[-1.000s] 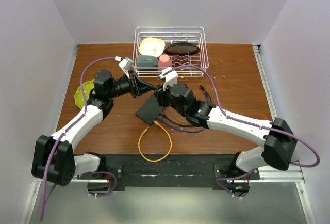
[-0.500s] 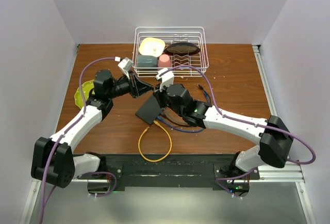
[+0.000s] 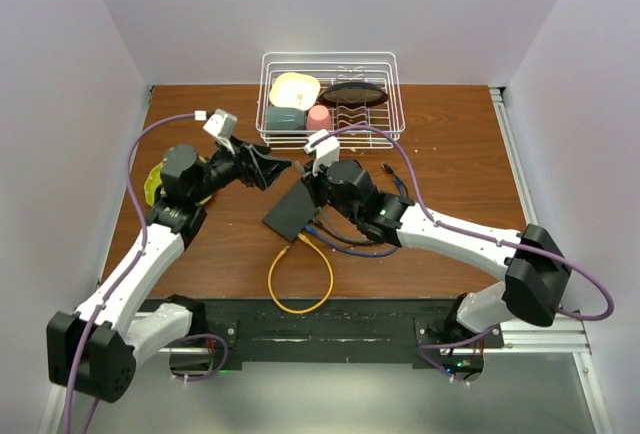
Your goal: Insert the plug into the switch port
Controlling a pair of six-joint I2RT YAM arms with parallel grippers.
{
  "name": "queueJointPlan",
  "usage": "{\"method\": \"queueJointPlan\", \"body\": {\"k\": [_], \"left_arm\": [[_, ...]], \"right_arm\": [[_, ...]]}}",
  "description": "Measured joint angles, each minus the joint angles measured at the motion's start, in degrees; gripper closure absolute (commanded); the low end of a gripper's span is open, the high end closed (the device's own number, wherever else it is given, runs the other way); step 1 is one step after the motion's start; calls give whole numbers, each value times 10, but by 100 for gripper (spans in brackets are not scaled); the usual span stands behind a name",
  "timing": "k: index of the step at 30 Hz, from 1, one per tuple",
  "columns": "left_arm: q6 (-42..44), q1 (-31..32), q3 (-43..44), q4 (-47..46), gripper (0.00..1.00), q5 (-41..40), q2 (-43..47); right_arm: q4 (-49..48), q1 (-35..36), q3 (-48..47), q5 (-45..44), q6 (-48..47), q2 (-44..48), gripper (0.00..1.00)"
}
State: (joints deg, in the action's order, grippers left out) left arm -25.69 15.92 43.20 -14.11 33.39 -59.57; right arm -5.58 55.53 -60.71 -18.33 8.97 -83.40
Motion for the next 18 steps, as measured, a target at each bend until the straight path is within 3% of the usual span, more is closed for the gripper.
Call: {"method": "queueJointPlan", "body": {"k": [5, 8, 12, 18], "left_arm": [[13, -2, -11, -1, 18, -28, 45], [24, -2, -17, -14, 19, -14, 50], [28, -2, -32, -51, 25, 53, 36], [5, -2, -58, -132, 28, 152, 8]], "right_arm": [[-7, -26, 32, 84, -13, 34, 100], [-20, -73, 55, 187, -15, 65, 100], [-42, -123, 62, 332, -21, 83, 100], [-43, -128, 60, 529, -40, 84, 100]]}}
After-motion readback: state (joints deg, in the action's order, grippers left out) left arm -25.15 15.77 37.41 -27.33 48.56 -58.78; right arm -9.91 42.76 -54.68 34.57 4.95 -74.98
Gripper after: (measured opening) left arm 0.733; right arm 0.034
